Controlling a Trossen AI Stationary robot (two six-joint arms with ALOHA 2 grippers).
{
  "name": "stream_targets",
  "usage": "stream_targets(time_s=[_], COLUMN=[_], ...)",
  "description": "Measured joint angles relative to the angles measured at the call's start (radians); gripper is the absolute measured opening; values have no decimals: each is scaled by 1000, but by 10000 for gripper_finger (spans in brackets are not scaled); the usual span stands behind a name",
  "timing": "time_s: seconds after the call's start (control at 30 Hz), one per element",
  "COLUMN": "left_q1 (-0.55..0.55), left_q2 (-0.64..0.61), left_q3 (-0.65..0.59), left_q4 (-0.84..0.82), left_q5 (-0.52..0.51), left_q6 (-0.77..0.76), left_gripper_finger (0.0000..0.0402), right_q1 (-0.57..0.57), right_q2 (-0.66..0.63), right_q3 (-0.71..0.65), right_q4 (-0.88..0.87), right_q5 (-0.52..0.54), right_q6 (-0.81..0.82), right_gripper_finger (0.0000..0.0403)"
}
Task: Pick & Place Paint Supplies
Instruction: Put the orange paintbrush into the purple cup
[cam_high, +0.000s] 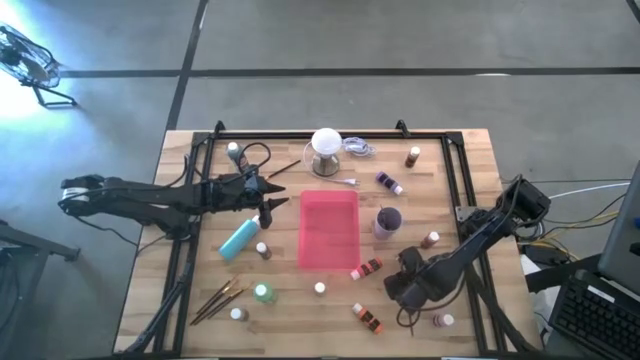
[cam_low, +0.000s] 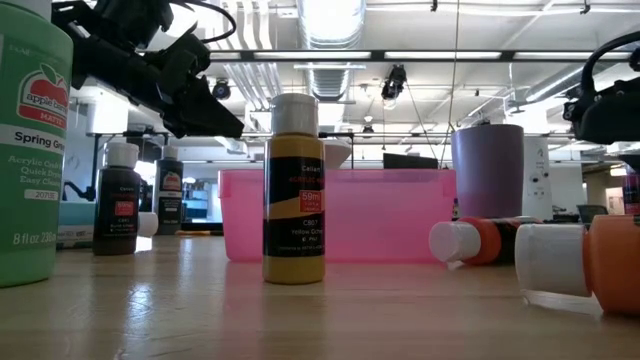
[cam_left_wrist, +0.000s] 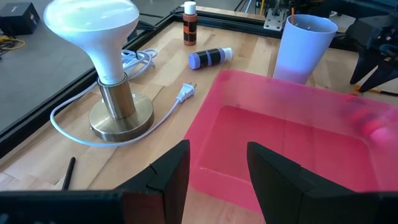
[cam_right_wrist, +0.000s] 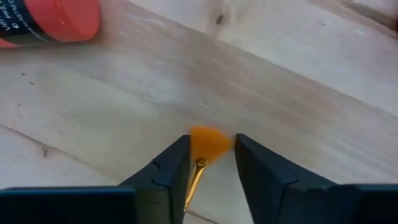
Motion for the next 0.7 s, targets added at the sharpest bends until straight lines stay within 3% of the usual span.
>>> stream_targets(time_s=[0.37,0.7], left_q1=[0,0], left_q2=[0,0], left_q3=[0,0], left_q4=[0,0], left_q5=[0,0], left_q6=[0,0], left_gripper_finger=[165,165], right_q1=[0,2], right_q2=[-4,-75], right_q3=[3,-2], right_q4=[19,15], right_q5=[-4,0], right_q6=[-31,-75], right_gripper_finger=[14,8])
